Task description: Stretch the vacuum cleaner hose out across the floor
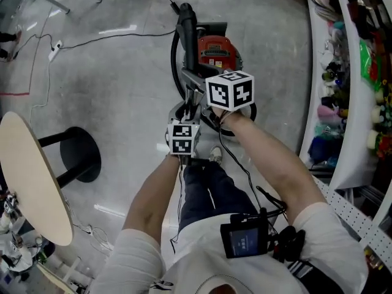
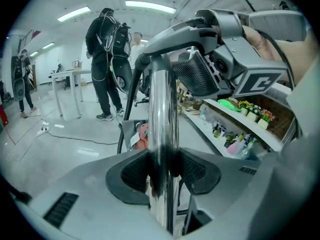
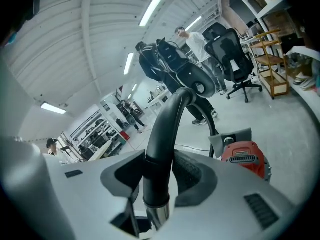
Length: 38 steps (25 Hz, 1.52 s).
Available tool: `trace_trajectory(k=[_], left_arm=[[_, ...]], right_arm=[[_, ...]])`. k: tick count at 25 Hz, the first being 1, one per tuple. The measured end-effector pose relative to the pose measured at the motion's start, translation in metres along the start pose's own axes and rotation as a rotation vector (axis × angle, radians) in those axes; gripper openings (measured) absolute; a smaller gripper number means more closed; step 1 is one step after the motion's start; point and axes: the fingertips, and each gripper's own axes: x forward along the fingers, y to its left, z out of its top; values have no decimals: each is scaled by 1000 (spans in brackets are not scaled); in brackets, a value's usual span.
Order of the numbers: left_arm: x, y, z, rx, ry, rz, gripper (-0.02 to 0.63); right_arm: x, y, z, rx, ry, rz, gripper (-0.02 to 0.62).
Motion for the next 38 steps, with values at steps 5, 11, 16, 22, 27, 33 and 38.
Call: trace_trajectory(k=[5,11,16,22,27,33,38], left_arm=[[-38,-26,4,-13,0,13,163],[-75,-40,3,-52,-8,40,163],[-109,-45,5,-58,-25,74,163],[-146,-52,-9,-53,-18,75,163],[-183,-56,-40,-44,-2,46,163],[-235,-63,-96,3,19,-11,163],[-268,-70,-135,57,50,-53,163]], right_arm=[[-33,34,-1,-7,13,31,172],[-54,80,-8,-67,31,83,172],[-70,120,-12,-93,33,133,169],[-85,155,-29,-95,49,153,168],[-96,188,-63,-94,50,129,167],[-113,233,-123,-65,18,87,164],[-130,258,-164,-41,4,53,164]])
